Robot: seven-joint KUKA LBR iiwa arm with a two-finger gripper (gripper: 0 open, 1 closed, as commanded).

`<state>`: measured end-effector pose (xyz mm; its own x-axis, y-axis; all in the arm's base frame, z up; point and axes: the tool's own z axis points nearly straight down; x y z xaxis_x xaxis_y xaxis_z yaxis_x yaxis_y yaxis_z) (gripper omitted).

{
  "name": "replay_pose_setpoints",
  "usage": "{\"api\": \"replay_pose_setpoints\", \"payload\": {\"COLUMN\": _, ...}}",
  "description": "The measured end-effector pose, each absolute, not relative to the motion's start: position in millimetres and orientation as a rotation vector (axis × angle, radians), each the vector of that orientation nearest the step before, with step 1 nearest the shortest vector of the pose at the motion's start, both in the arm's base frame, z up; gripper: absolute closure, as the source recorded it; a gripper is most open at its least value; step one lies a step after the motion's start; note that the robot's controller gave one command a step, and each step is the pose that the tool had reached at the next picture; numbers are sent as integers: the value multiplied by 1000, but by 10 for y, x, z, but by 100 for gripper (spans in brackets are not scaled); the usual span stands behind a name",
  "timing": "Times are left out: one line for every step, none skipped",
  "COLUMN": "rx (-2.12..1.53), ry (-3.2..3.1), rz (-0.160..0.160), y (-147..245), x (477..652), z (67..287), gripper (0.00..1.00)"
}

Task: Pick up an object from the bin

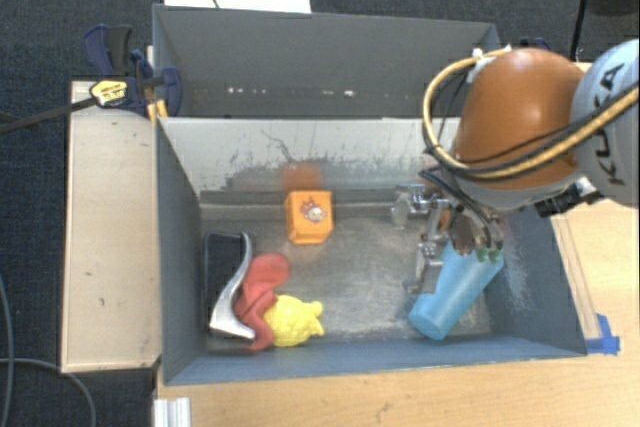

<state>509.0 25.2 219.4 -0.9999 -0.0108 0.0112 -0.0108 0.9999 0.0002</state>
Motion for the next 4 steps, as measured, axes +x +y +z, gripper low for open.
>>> {"api": "replay_pose_setpoints", "payload": {"rx": 15, "ry": -3139, "rz": -1, "y": 251, "x": 5106, "z": 2233, "gripper": 0}}
{"api": "replay_pose_setpoints", "payload": {"rx": 150, "ry": -3134, "rz": -1, "y": -117, "x": 5077, "z": 1574, "gripper": 0}}
{"api": "replay_pose_setpoints", "payload": {"rx": 643, "ry": -3070, "rz": -4, "y": -714, "x": 4855, "z": 1505, "gripper": 0}}
{"api": "replay_pose_setpoints", "payload": {"rx": 658, "ry": -3065, "rz": -4, "y": -875, "x": 4826, "z": 1474, "gripper": 0}}
